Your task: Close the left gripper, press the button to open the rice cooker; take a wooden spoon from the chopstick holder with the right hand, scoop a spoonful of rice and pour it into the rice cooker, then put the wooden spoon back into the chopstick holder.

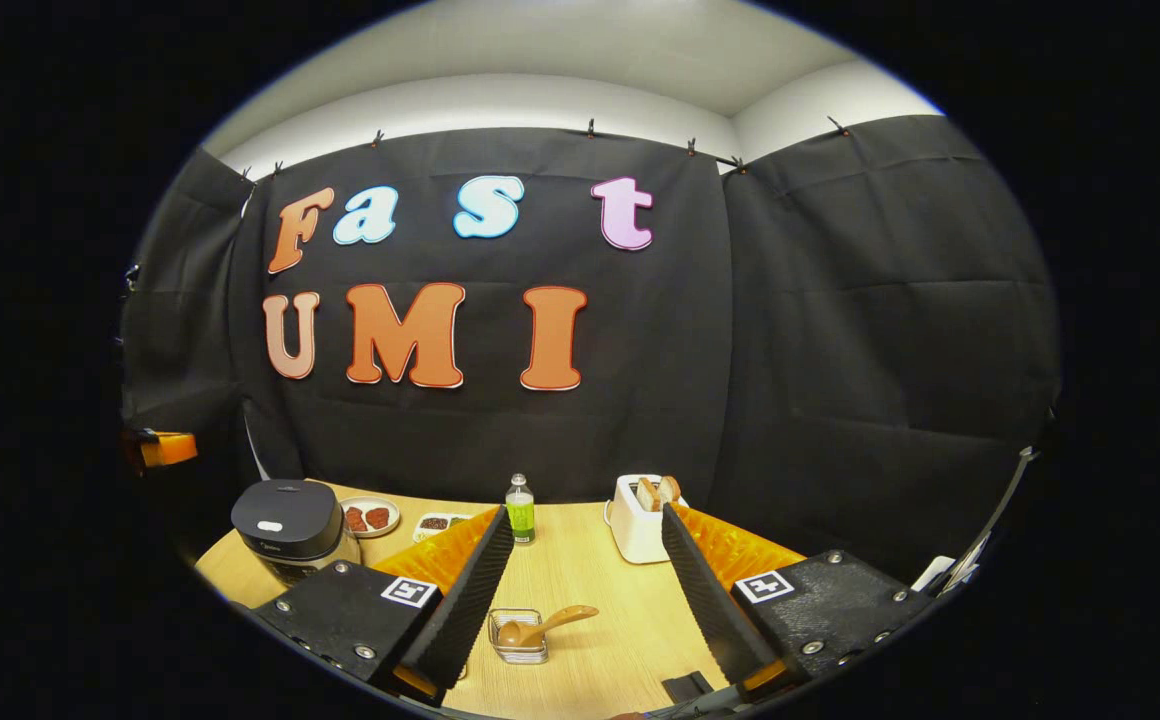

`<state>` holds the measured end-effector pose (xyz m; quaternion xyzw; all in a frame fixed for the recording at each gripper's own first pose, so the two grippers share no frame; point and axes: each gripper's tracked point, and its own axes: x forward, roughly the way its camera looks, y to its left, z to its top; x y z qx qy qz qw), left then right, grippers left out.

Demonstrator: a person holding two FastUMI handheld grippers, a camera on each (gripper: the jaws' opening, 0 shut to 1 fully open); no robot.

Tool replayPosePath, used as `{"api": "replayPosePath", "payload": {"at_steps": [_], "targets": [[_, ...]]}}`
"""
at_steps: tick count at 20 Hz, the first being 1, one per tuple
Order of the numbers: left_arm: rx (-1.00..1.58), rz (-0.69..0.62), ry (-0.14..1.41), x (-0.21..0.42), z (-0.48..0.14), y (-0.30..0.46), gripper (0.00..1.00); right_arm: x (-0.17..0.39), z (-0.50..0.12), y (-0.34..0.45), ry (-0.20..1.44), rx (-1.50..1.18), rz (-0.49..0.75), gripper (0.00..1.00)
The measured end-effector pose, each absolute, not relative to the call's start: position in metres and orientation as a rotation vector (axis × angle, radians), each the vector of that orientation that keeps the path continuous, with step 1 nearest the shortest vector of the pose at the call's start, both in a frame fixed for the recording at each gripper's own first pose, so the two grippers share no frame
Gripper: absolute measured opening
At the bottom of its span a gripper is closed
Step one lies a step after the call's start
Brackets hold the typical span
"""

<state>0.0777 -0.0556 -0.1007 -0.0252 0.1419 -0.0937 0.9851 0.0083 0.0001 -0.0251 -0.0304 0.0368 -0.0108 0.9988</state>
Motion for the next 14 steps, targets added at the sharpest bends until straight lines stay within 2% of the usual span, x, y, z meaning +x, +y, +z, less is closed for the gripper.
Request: {"api": "replayPosePath", "payload": {"at_steps": [1, 3, 4, 5, 7, 8, 10, 12, 14], "targets": [[-0.056, -0.183, 0.299, 0.088, -0.107, -0.054, 0.01, 0.009, -0.026, -0.001, 0.078, -0.063, -0.023, 0.93], [-0.063, -0.171, 0.33, 0.106, -0.125, -0.051, 0.05, 0.008, -0.027, -0.001, 0.086, -0.068, -0.027, 0.93], [-0.062, -0.163, 0.346, 0.115, -0.134, -0.048, 0.01, 0.008, -0.028, -0.002, 0.089, -0.07, -0.03, 0.93], [-0.057, -0.153, 0.364, 0.123, -0.145, -0.044, 0.05, 0.008, -0.029, -0.003, 0.092, -0.07, -0.032, 0.93], [-0.058, -0.145, 0.413, 0.133, -0.173, -0.043, 0.01, 0.007, -0.033, -0.005, 0.105, -0.07, -0.036, 0.93], [-0.071, -0.144, 0.447, 0.136, -0.187, -0.044, 0.04, 0.007, -0.035, -0.007, 0.109, -0.07, -0.039, 0.93], [-0.065, -0.138, 0.505, 0.14, -0.215, -0.042, 0.01, 0.007, -0.037, -0.009, 0.119, -0.07, -0.048, 0.93], [-0.052, -0.138, 0.568, 0.138, -0.239, -0.043, 0.05, 0.006, -0.04, -0.011, 0.128, -0.07, -0.055, 0.93], [-0.057, -0.137, 0.592, 0.137, -0.25, -0.044, 0.01, 0.005, -0.043, -0.014, 0.136, -0.072, -0.061, 0.93]]}}
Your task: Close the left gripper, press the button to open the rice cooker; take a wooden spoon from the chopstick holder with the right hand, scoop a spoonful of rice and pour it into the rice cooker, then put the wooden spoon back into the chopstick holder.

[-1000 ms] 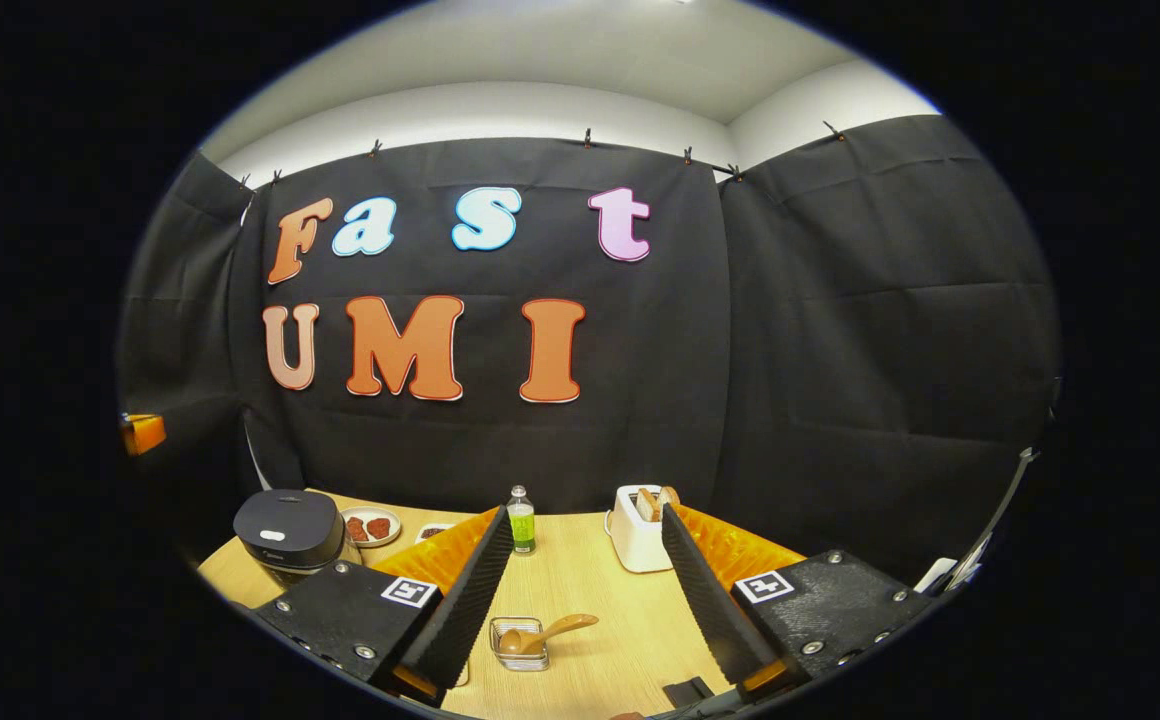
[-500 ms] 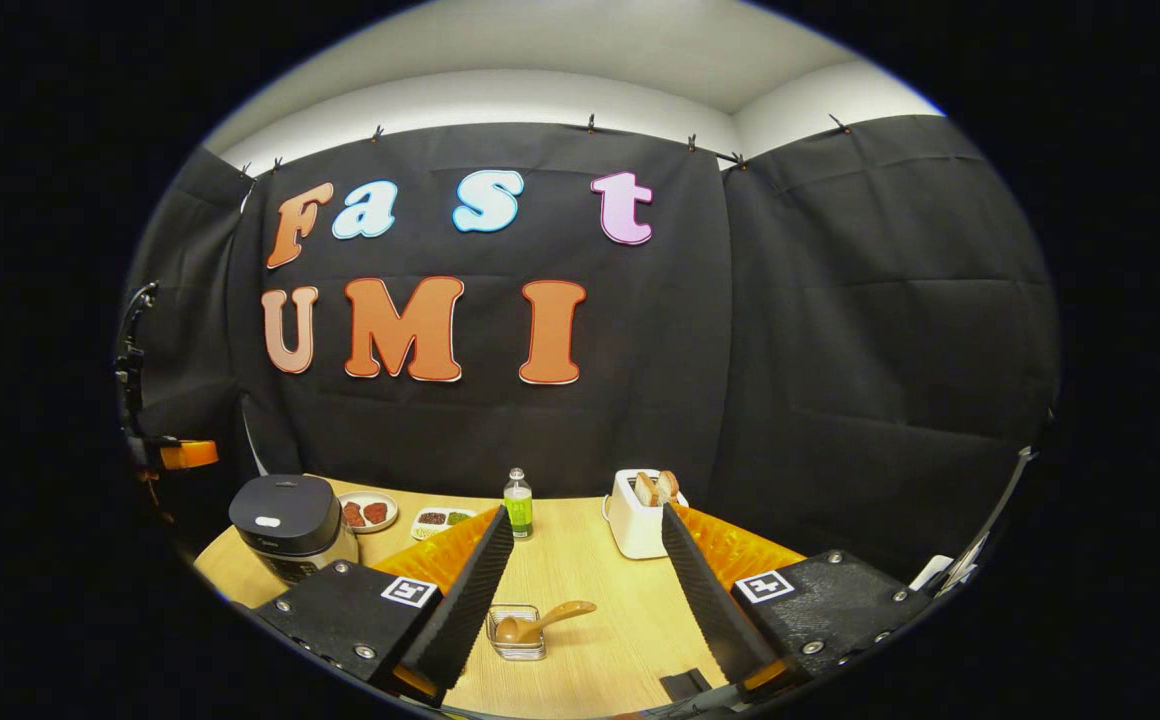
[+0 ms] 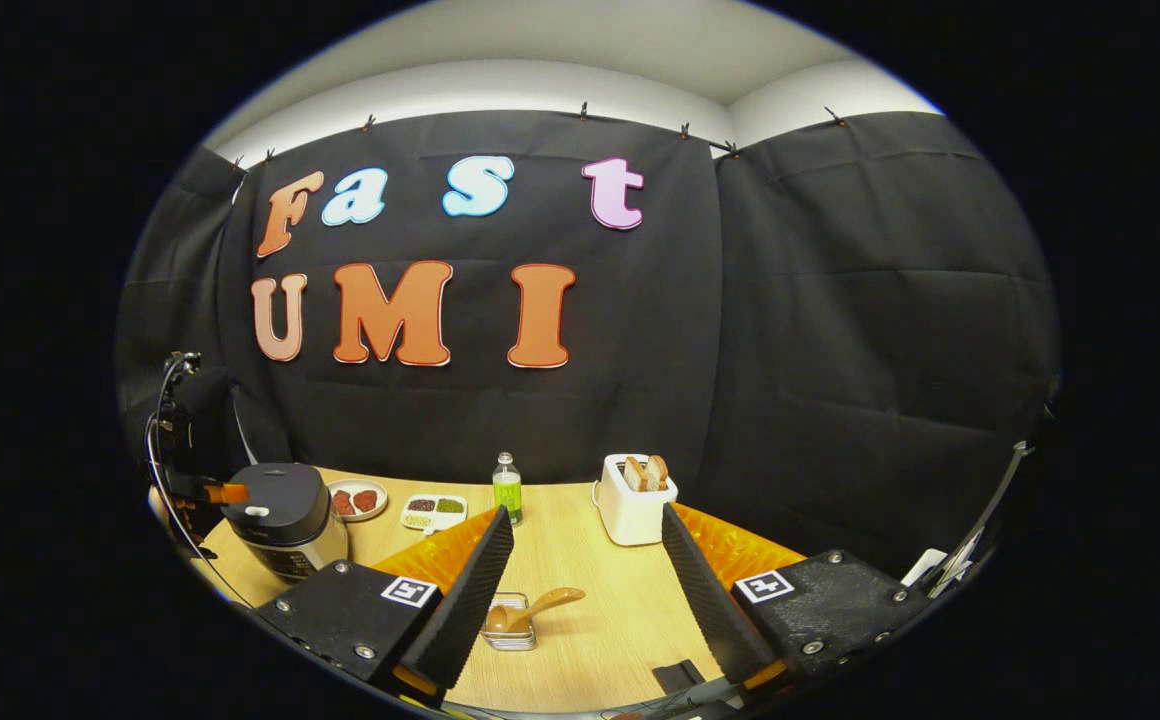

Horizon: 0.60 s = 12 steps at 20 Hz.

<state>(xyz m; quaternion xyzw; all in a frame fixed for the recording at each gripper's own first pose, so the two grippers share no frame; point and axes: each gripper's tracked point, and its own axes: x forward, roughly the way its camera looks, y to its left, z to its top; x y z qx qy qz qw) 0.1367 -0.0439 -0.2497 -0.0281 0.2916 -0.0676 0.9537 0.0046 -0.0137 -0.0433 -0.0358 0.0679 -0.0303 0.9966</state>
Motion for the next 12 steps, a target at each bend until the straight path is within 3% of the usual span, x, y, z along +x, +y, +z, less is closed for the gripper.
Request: {"api": "replayPosePath", "payload": {"at_steps": [1, 10, 11, 12], "targets": [[-0.049, -0.13, 0.593, 0.14, -0.252, -0.043, 0.05, 0.003, -0.044, -0.015, 0.139, -0.073, -0.064, 0.93], [-0.047, -0.133, 0.618, 0.143, -0.277, -0.033, 0.05, -0.002, -0.054, -0.029, 0.164, -0.074, -0.088, 0.93], [-0.048, -0.142, 0.637, 0.141, -0.28, -0.032, 0.01, -0.002, -0.056, -0.03, 0.169, -0.073, -0.09, 0.93], [-0.059, -0.152, 0.632, 0.142, -0.281, -0.031, 0.05, -0.002, -0.058, -0.029, 0.177, -0.071, -0.088, 0.93]]}}
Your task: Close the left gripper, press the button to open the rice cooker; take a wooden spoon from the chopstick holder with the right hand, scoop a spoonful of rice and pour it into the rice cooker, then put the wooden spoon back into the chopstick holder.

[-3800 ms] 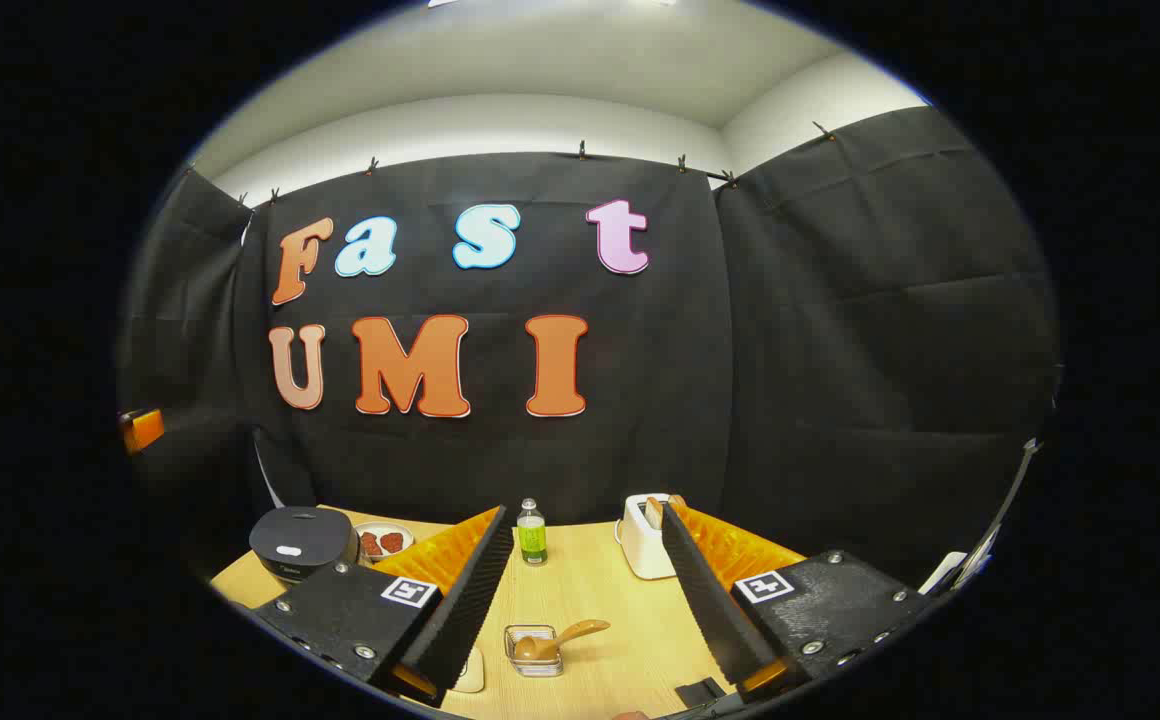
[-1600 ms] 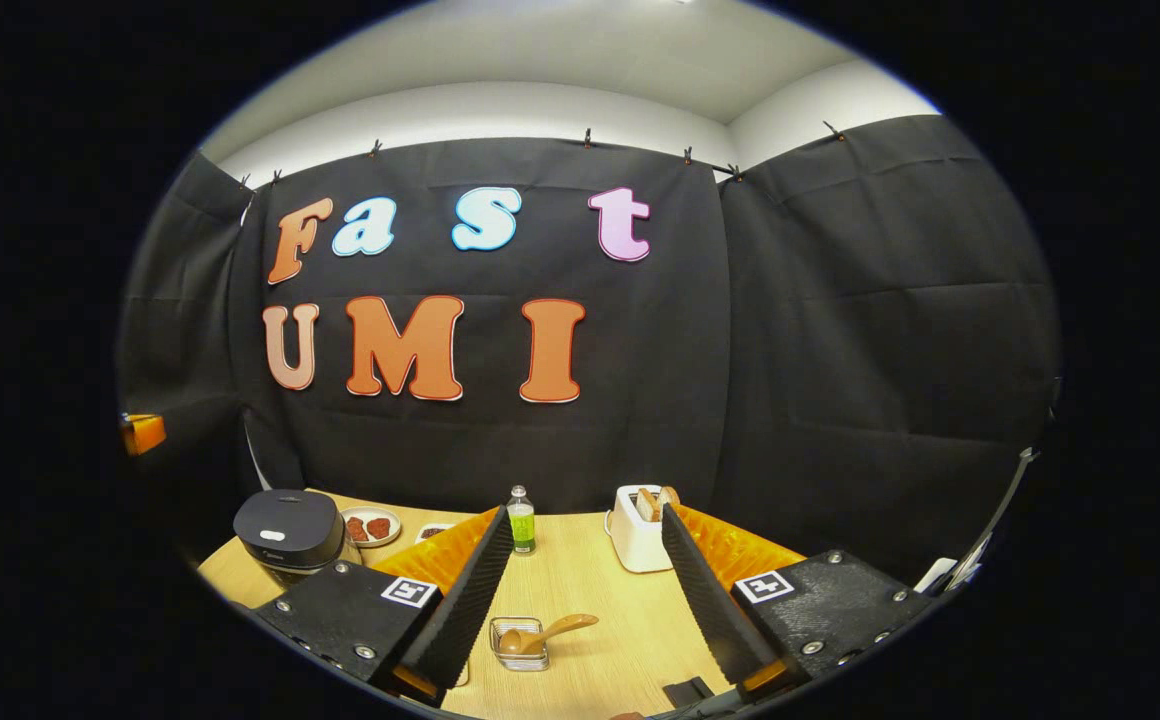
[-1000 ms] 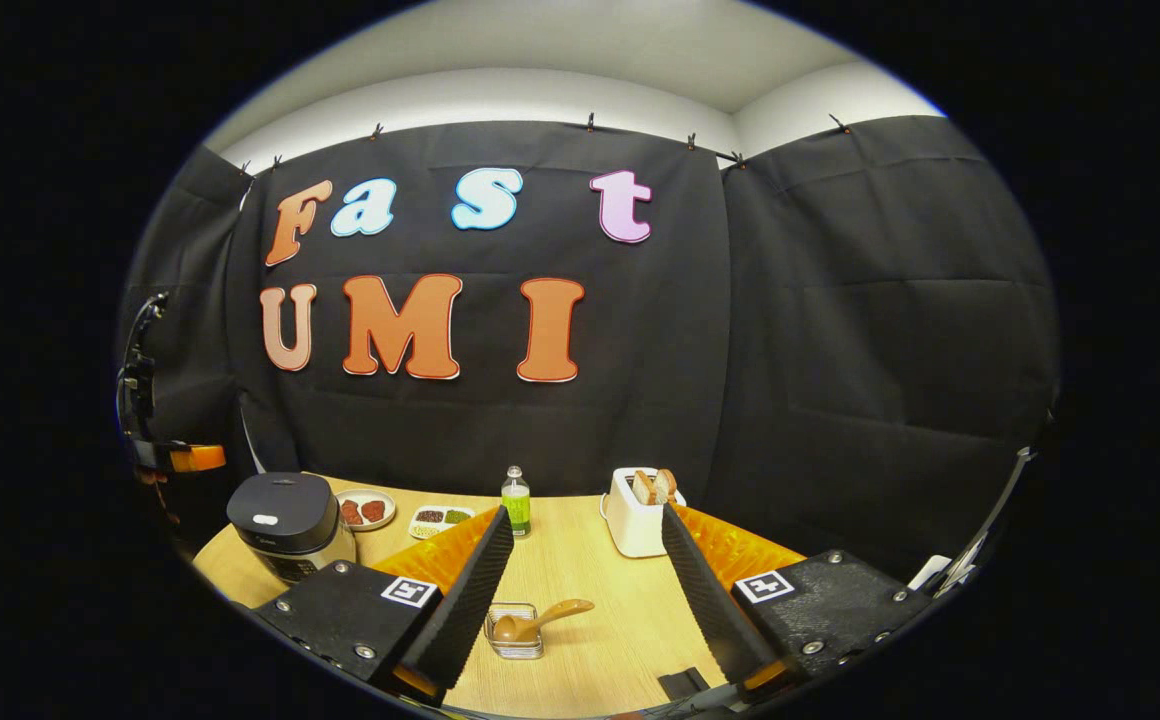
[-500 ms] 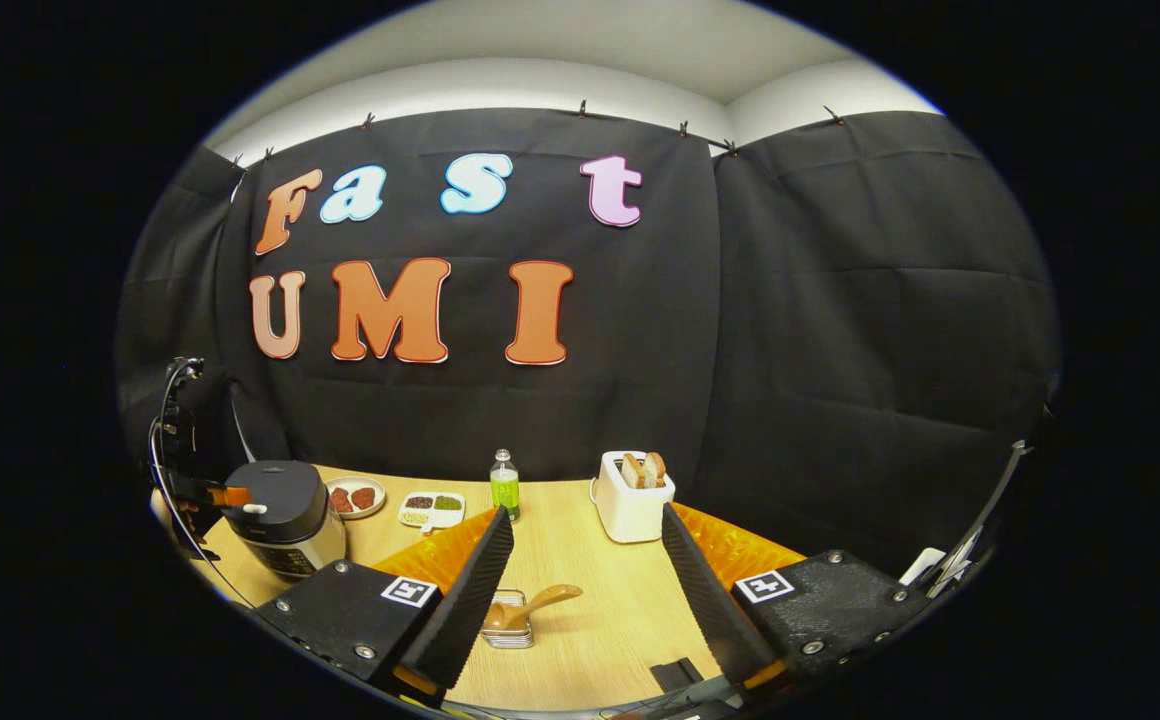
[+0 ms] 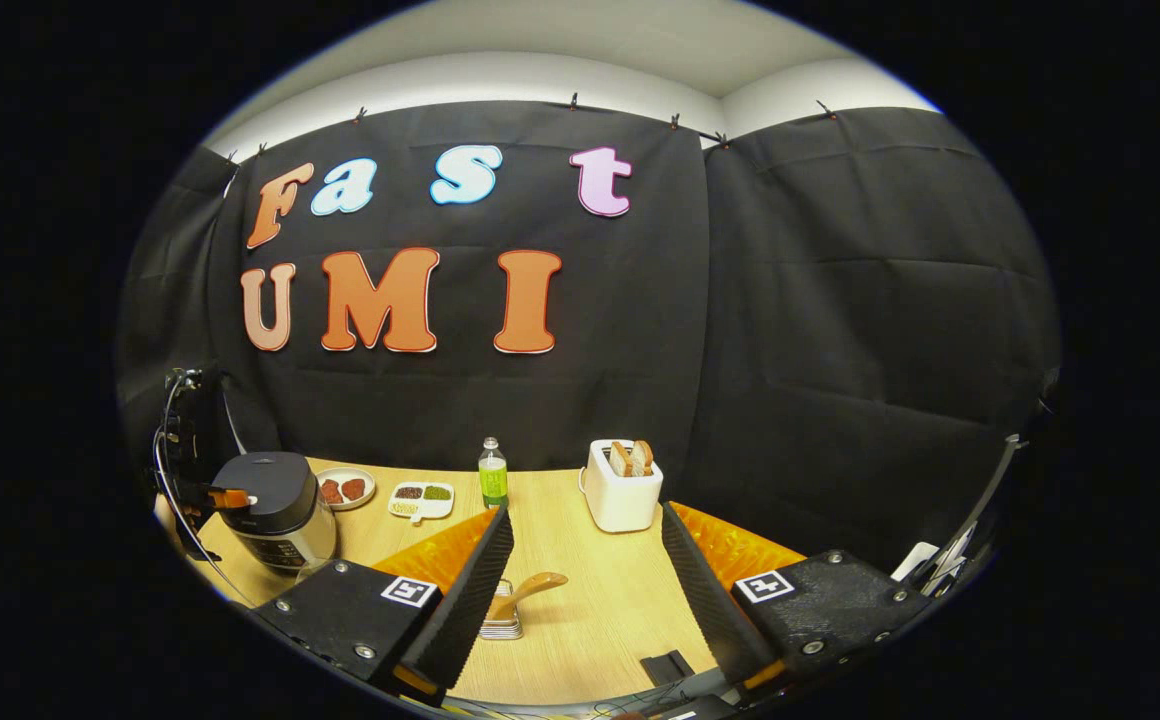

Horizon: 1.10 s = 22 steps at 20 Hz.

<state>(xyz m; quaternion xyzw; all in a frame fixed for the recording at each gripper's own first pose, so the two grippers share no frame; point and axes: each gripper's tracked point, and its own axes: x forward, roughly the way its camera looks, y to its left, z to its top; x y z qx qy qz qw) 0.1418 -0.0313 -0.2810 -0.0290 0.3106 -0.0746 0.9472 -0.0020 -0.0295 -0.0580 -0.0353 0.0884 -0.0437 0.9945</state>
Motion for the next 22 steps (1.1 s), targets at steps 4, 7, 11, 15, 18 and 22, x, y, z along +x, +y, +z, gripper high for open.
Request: {"api": "replayPosePath", "payload": {"at_steps": [4, 7, 11, 15, 18, 22], "targets": [[-0.169, -0.152, 0.653, 0.142, -0.287, -0.028, 0.06, -0.001, -0.065, -0.031, 0.189, -0.075, -0.087, 0.93], [-0.135, -0.142, 0.637, 0.142, -0.286, -0.027, 0.05, -0.003, -0.066, -0.028, 0.196, -0.072, -0.073, 0.93], [-0.026, -0.121, 0.556, 0.144, -0.263, -0.027, 0.05, -0.003, -0.058, -0.032, 0.171, -0.061, -0.068, 0.93], [-0.03, -0.078, 0.373, 0.164, -0.172, -0.023, 0.01, 0.001, -0.058, -0.038, 0.153, -0.045, -0.071, 0.93], [-0.065, -0.078, 0.285, 0.154, -0.112, -0.023, 0.05, 0.005, -0.062, -0.036, 0.15, -0.025, -0.056, 0.93], [-0.068, -0.049, 0.228, 0.137, -0.071, -0.013, 0.05, 0.017, -0.072, -0.028, 0.151, 0.053, -0.01, 0.93]]}}
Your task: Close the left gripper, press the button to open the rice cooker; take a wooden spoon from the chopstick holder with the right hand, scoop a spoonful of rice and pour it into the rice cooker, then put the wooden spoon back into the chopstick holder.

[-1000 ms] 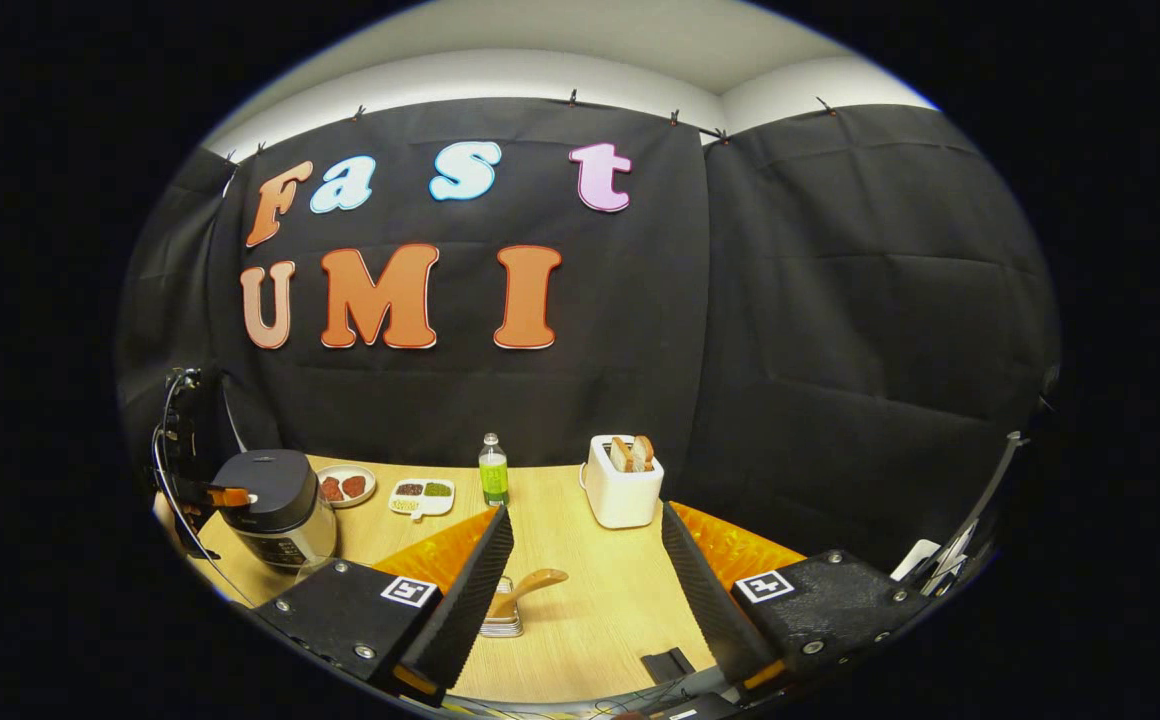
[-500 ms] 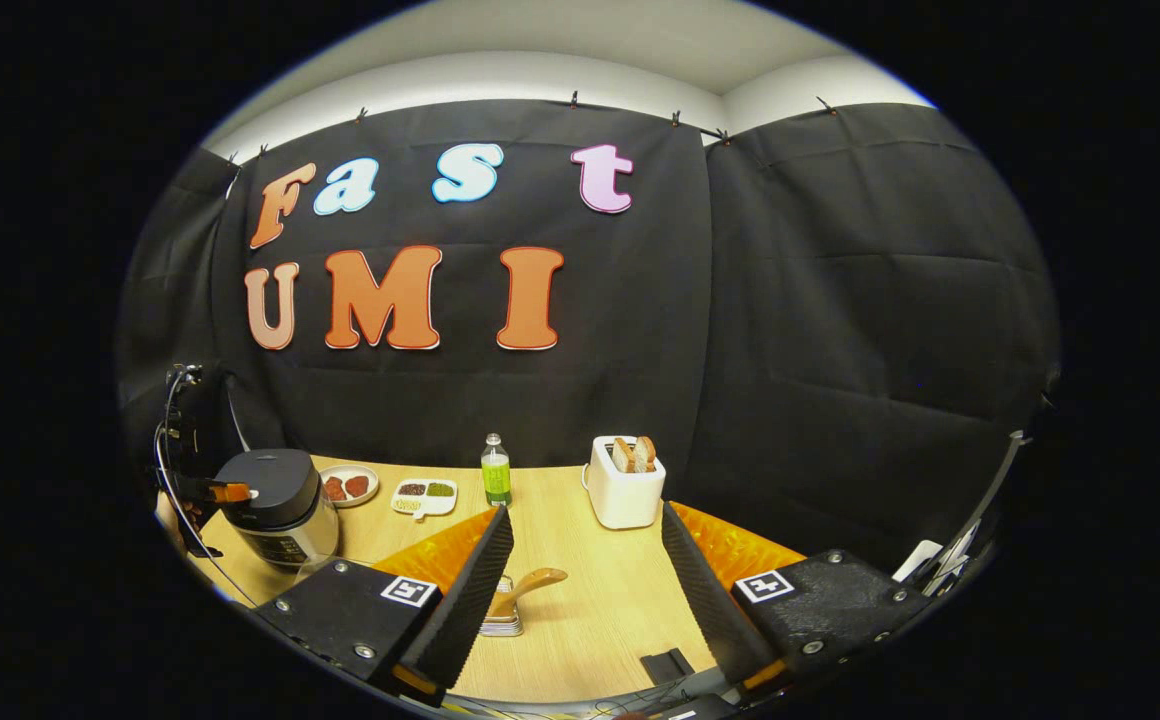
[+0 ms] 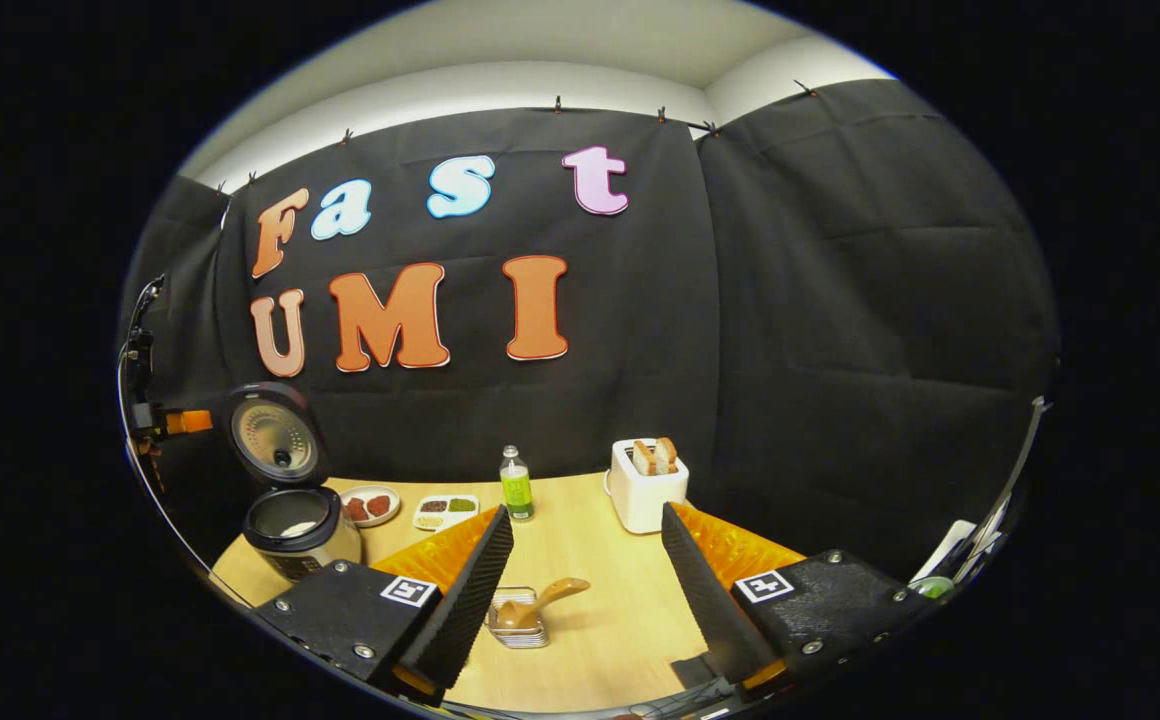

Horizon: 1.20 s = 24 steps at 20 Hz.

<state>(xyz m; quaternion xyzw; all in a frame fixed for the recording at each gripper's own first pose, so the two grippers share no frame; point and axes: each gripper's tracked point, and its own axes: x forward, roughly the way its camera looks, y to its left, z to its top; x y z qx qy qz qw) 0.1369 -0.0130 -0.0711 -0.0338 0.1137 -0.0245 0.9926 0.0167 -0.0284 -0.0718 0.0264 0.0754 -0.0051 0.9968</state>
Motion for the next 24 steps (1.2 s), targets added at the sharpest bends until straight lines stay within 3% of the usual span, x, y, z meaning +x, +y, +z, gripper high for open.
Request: {"api": "replayPosePath", "payload": {"at_steps": [2, 4, 6, 7, 9, 10, 13, 15, 19, 24], "targets": [[-0.057, -0.03, 0.213, 0.124, -0.061, -0.007, 0.01, 0.024, -0.08, -0.027, 0.152, 0.08, 0.004, 0.93], [-0.051, -0.004, 0.206, 0.115, -0.056, 0.002, 0.07, 0.035, -0.095, -0.029, 0.167, 0.108, 0.01, 0.93], [-0.049, 0.012, 0.195, 0.1, -0.05, 0.009, 0.07, 0.044, -0.116, -0.028, 0.198, 0.152, 0.022, 0.93], [-0.035, 0.014, 0.188, 0.099, -0.048, 0.011, 0.13, 0.049, -0.126, -0.026, 0.211, 0.184, 0.033, 0.93], [-0.006, 0.044, 0.182, 0.085, -0.048, 0.022, 0.42, 0.062, -0.146, -0.025, 0.231, 0.239, 0.045, 0.93], [-0.004, 0.054, 0.179, 0.081, -0.046, 0.027, 0.39, 0.071, -0.161, -0.026, 0.241, 0.253, 0.046, 0.93], [-0.015, 0.09, 0.182, 0.061, -0.044, 0.037, 0.63, 0.093, -0.203, -0.027, 0.309, 0.369, 0.045, 0.95], [-0.019, 0.102, 0.177, 0.05, -0.04, 0.042, 0.64, 0.105, -0.224, -0.029, 0.335, 0.465, 0.037, 0.95], [-0.028, 0.18, 0.157, 0.028, -0.028, 0.066, 0.98, 0.114, -0.262, -0.023, 0.382, 0.597, 0.043, 0.95], [-0.01, 0.259, 0.16, 0.011, -0.031, 0.081, 1.0, 0.121, -0.3, -0.006, 0.461, 0.702, 0.07, 0.93]]}}
